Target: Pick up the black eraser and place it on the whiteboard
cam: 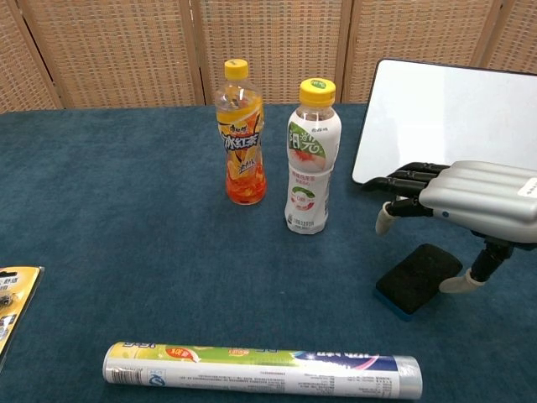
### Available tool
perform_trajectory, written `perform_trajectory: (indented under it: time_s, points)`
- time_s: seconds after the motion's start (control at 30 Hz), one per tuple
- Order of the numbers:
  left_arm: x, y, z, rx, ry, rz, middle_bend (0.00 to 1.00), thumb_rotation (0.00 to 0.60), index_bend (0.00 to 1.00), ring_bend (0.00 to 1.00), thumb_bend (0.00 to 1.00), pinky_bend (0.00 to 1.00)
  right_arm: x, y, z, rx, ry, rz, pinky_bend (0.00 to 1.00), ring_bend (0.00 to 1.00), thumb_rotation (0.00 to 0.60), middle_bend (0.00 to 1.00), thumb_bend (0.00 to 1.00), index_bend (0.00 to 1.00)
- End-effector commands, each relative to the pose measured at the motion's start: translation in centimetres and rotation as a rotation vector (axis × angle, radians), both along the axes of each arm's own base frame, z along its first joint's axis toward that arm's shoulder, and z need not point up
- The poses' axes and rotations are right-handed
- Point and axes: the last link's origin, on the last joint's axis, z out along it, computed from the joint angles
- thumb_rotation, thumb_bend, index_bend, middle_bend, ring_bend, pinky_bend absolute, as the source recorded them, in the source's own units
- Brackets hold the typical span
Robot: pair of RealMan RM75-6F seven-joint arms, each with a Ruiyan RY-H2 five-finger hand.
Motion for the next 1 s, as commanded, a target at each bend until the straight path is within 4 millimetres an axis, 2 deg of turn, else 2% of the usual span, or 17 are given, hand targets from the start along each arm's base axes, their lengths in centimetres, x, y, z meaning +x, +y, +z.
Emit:
perform_trajectory:
  time_s: [0.03,1.0]
  points:
    - [0.0,0.0,0.0,-0.001,0.001,0.001,0.0,0.6,0.0,0.0,0.33,0.0,0.1,-0.2,-0.2,-0.002,0.002,-0.004,0.0,0.0,0.6,0.03,0.16,0.28]
    - [0.0,0.1,-0.1,-0.002,0.024,0.034,0.0,0.6,0.0,0.0,0.33,0.0,-0.9,-0.7,-2.2,0.024,0.015,-0.046,0.0,0.0,0.6,0.03,0.16,0.31]
